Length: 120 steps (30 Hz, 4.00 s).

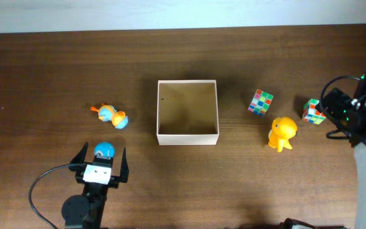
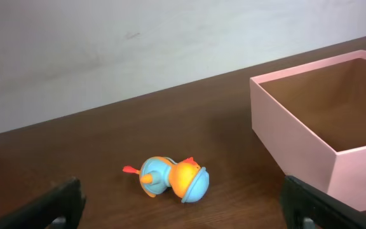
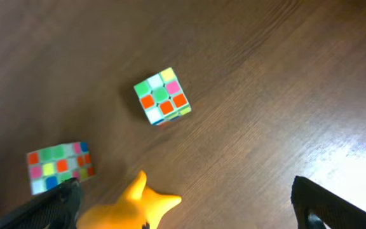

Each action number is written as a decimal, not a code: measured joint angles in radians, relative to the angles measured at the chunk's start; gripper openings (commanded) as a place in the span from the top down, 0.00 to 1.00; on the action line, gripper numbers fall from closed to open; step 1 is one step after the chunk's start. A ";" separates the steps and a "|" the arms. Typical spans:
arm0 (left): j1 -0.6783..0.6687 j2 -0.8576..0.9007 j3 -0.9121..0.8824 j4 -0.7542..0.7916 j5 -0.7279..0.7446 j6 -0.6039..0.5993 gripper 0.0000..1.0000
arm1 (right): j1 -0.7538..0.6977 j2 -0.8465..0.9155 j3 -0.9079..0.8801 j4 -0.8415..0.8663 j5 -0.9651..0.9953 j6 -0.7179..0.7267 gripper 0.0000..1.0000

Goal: Pack container
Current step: 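Position the right gripper above the far-right Rubik's cube, then lower and close the right gripper on the far-right Rubik's cube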

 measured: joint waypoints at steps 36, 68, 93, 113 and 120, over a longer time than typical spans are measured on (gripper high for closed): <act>0.000 0.000 0.000 0.000 -0.003 0.000 0.01 | -0.111 0.805 0.803 -0.652 -0.237 -0.375 0.01; 0.000 0.000 0.000 0.000 -0.003 0.000 0.01 | -0.065 0.935 0.700 -0.368 -0.290 -0.786 0.01; 0.000 0.000 0.000 0.000 -0.003 0.000 0.01 | -0.105 0.959 0.570 -0.251 -0.286 -0.787 0.23; 0.000 0.000 0.000 0.000 -0.002 0.000 0.01 | -0.126 0.959 0.520 -0.123 -0.286 -0.814 0.23; 0.000 0.000 0.000 0.000 -0.003 0.000 0.01 | -0.126 0.959 0.520 -0.101 -0.287 -0.817 0.41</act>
